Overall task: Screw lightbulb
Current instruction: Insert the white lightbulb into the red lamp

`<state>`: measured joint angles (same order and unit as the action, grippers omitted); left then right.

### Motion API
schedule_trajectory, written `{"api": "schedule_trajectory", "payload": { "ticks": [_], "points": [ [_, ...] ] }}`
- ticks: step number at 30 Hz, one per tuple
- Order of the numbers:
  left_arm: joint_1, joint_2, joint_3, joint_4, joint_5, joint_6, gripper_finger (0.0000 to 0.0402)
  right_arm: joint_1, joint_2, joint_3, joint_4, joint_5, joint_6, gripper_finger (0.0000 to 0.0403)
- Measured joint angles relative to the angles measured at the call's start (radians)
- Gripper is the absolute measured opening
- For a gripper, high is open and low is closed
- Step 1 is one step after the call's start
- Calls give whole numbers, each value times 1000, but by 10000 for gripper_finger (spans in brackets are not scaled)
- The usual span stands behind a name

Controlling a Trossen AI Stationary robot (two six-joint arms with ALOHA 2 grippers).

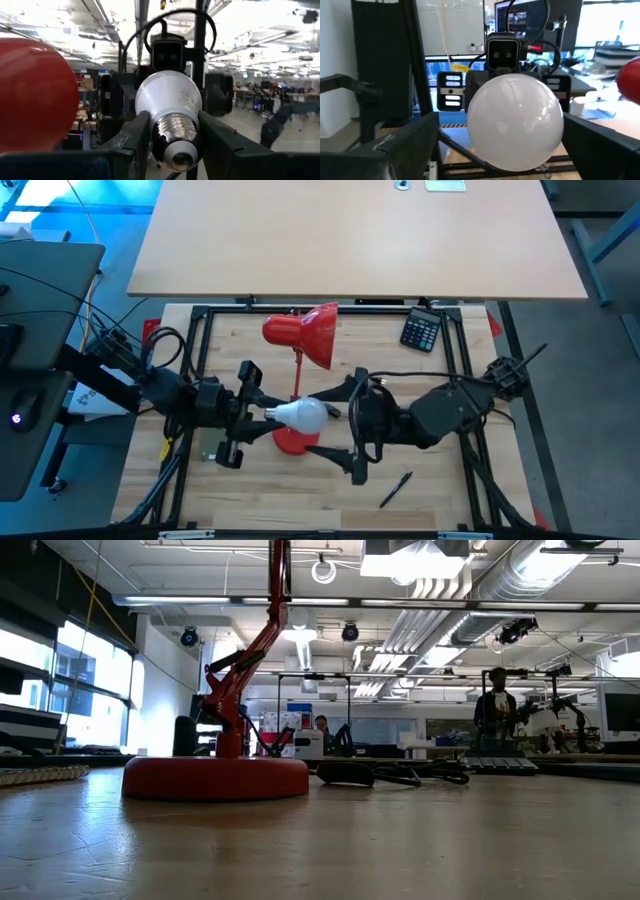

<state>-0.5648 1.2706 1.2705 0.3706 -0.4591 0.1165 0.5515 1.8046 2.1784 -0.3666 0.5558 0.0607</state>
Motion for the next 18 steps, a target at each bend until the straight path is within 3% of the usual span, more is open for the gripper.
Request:
{"api": "schedule_trajectory", "payload": {
  "ticks": [4,11,18],
  "points": [
    [0,0,0,-48,21,-9,122,3,0,1,-56,-16,91,392],
    [0,0,0,-102,-2,-5,122,7,3,2,-139,1,108,392],
    [8,0,0,-108,-58,20,122,4,6,0,-193,122,5,392]
  ]
}}
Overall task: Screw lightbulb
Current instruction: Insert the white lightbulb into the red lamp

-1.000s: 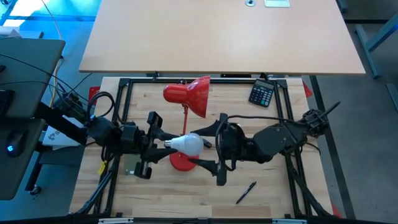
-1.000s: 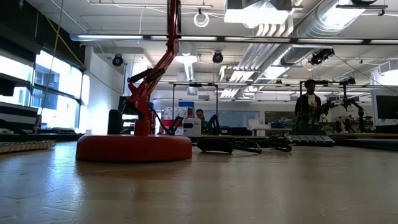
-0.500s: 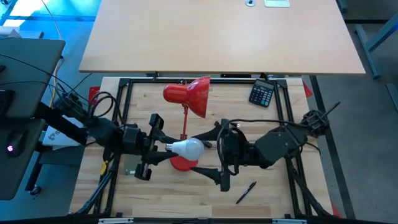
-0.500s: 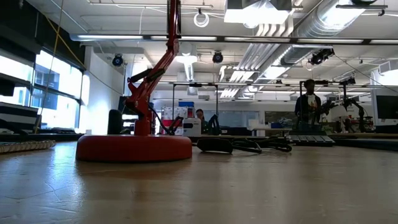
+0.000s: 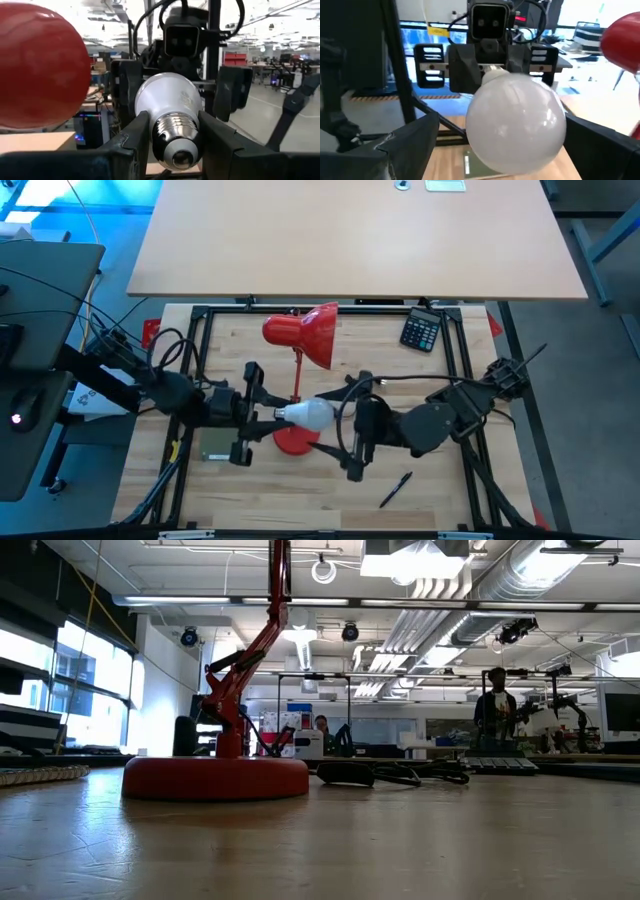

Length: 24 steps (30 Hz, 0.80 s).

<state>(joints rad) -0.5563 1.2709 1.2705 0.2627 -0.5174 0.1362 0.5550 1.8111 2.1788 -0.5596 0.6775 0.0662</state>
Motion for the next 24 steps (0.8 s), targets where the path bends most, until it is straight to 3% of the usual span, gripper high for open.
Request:
{"api": "schedule_trajectory", "payload": {
  "ticks": [10,24],
  "points": [
    [1,0,0,26,66,23,122,-21,0,-1,57,-5,-11,392],
    [41,0,0,28,83,5,122,-30,1,-2,105,-34,-45,391]
  ]
}}
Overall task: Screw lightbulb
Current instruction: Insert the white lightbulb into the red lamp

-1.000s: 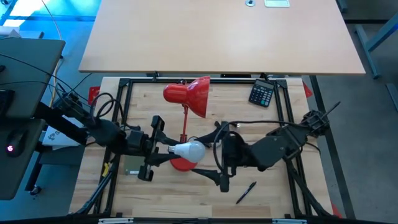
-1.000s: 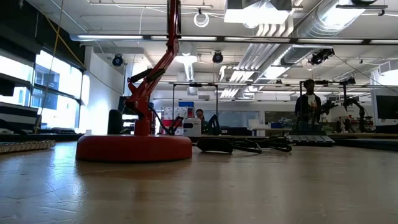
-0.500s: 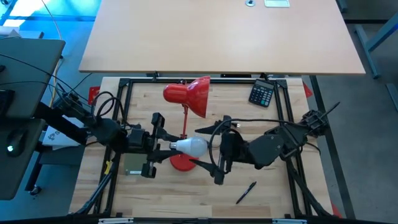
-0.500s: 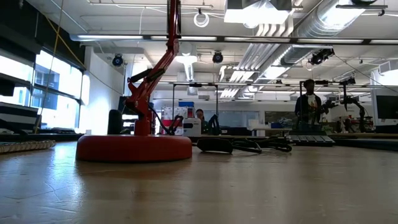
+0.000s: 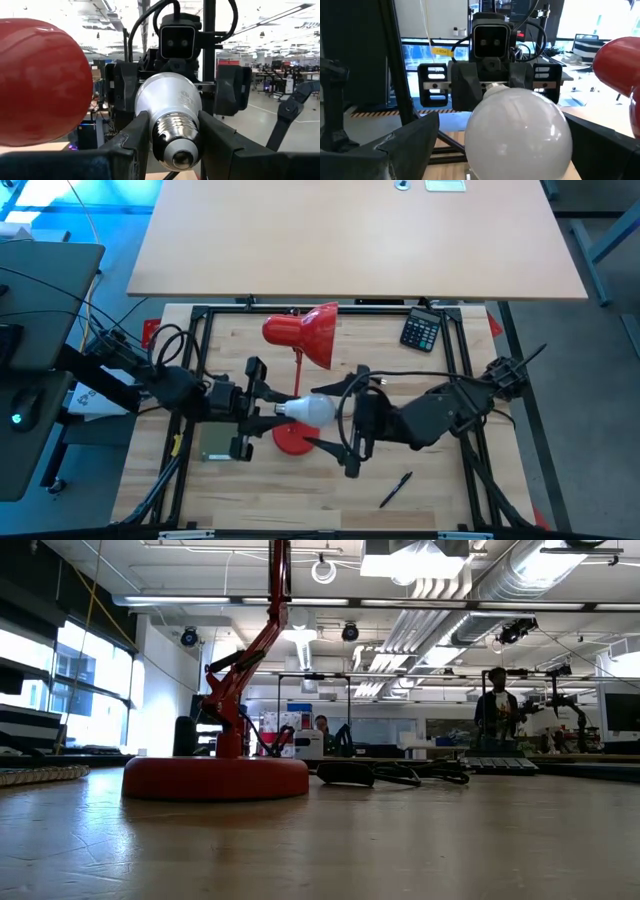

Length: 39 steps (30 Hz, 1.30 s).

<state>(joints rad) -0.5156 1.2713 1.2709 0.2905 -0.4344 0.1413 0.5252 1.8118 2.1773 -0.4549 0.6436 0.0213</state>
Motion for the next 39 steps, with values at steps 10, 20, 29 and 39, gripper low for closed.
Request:
{"api": "schedule_trajectory", "payload": {
  "ticks": [10,20,29,39],
  "points": [
    [20,0,0,3,12,-10,122,-18,10,0,11,-9,-4,391],
    [20,0,0,1,12,-8,122,-28,16,0,27,-25,-2,341],
    [19,0,0,-3,11,17,122,-27,16,0,45,-23,-26,304],
    [18,2,0,46,12,17,122,-22,16,0,30,-23,-22,303]
  ]
}}
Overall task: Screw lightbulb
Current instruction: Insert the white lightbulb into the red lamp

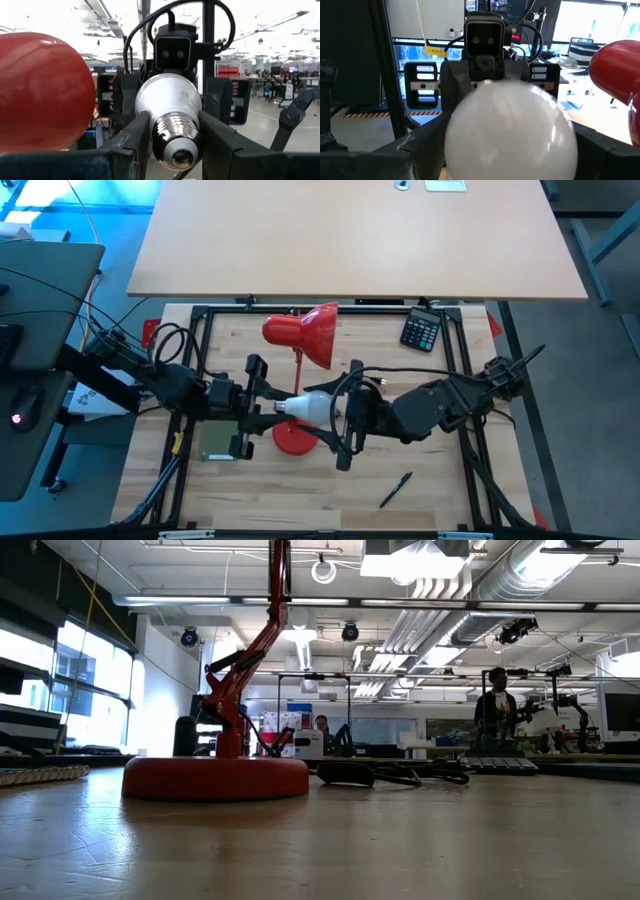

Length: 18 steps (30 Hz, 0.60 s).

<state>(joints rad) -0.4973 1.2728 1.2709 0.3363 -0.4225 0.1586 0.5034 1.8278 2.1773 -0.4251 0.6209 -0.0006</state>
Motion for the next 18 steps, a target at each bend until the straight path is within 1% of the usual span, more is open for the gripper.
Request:
{"api": "schedule_trajectory", "payload": {
  "ticks": [18],
  "points": [
    [-8,-1,1,-17,-14,2,122,1,-1,0,18,-2,-7,299]
  ]
}}
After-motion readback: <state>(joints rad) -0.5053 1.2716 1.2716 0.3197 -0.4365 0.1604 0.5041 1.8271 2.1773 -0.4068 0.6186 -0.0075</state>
